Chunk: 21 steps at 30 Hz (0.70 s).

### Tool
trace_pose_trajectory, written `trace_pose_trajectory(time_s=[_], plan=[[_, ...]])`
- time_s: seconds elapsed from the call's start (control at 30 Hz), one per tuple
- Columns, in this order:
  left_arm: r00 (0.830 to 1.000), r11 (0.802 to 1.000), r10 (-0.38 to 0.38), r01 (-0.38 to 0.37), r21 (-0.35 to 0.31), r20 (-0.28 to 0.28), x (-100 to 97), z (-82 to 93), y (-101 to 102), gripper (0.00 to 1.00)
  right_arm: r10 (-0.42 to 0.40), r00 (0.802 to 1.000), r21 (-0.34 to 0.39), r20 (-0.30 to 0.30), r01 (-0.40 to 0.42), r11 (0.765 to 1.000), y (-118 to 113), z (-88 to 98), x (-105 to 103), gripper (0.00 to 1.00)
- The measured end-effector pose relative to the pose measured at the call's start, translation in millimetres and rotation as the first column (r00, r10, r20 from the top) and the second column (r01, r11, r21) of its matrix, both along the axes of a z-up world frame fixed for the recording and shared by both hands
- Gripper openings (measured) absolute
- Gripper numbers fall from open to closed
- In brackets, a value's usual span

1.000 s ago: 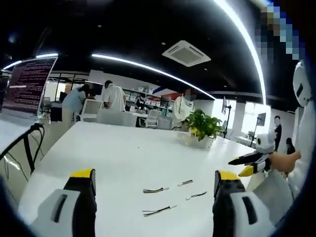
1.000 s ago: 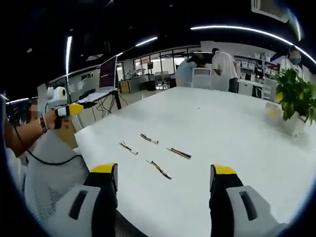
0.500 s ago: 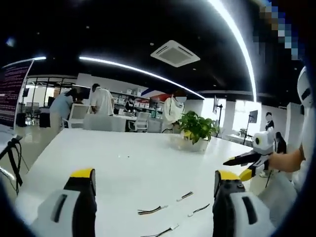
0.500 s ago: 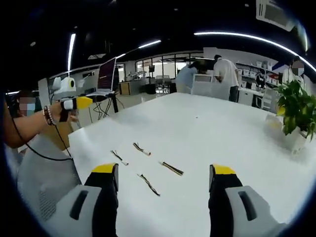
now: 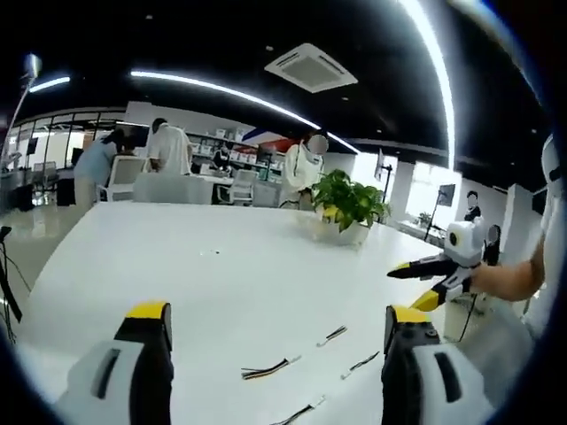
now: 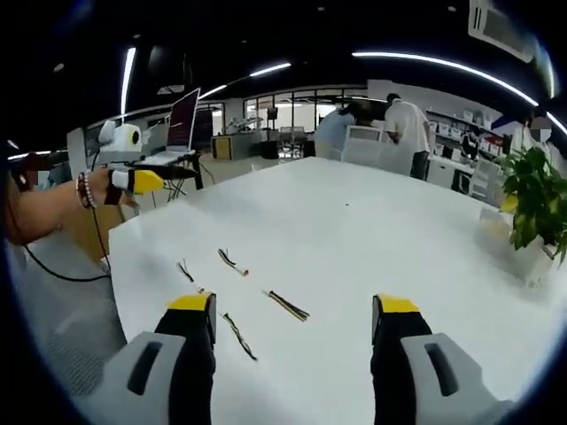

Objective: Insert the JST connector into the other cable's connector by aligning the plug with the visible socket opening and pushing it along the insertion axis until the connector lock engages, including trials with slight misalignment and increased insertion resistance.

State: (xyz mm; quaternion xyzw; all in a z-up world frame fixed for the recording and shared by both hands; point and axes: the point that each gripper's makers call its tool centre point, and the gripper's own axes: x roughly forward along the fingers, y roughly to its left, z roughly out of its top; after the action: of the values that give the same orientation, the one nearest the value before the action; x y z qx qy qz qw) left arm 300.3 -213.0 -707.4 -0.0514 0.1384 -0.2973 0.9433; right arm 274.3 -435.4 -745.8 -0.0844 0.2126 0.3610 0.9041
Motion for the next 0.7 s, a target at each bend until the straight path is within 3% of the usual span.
trace_pose_trajectory(time_s=[0.1, 0.27, 0.33, 0.4, 0.43, 0.47, 0.53, 0.63, 0.7], plan=[[0.999, 0.999, -0.032, 0.032, 0.038, 0.0, 7.1, -8.1, -3, 0.99, 0.036, 0.999, -0.009, 0.01, -0.035, 0.999, 5, -2.0, 5, 0.68], [0.993, 0.993, -0.119, 0.119, 0.002, -0.025, 15.0, -16.0, -20, 0.99, 0.089, 0.996, -0.025, 0.033, -0.088, 0.996, 15, -3.3, 14, 0.59], [0.992, 0.992, -0.123, 0.123, 0.013, -0.032, 20.3, -19.9, -24, 0.99, 0.102, 0.994, -0.049, 0.047, -0.1, 0.994, 17, -6.2, 18, 0.6], [0.988, 0.989, -0.13, 0.135, 0.06, -0.077, 20.6, -31.2, -25, 0.95, 0.131, 0.991, -0.034, 0.014, -0.131, 0.991, 23, -11.2, 17, 0.59], [0.975, 0.974, -0.184, 0.198, 0.11, -0.12, 15.1, -41.4, -29, 0.89, 0.137, 0.99, -0.021, -0.021, -0.138, 0.99, 25, -14.8, 14, 0.55], [0.976, 0.968, -0.189, 0.203, 0.145, -0.104, 17.6, -43.1, -31, 0.88, 0.13, 0.991, -0.008, -0.032, -0.13, 0.992, 26, -15.8, 16, 0.5], [0.979, 0.962, -0.19, 0.201, 0.187, -0.073, 22.6, -45.2, -35, 0.95, 0.148, 0.989, -0.015, -0.03, -0.149, 0.989, 28, -18.5, 17, 0.41], [0.97, 0.963, -0.222, 0.234, 0.133, -0.102, 21.9, -48.2, -42, 0.94, 0.175, 0.984, -0.046, -0.032, -0.177, 0.983, 32, -25.3, 18, 0.44], [0.967, 0.958, -0.23, 0.245, 0.151, -0.109, 23.7, -53.8, -42, 0.94, 0.191, 0.981, -0.057, -0.046, -0.193, 0.98, 34, -29.9, 19, 0.46]])
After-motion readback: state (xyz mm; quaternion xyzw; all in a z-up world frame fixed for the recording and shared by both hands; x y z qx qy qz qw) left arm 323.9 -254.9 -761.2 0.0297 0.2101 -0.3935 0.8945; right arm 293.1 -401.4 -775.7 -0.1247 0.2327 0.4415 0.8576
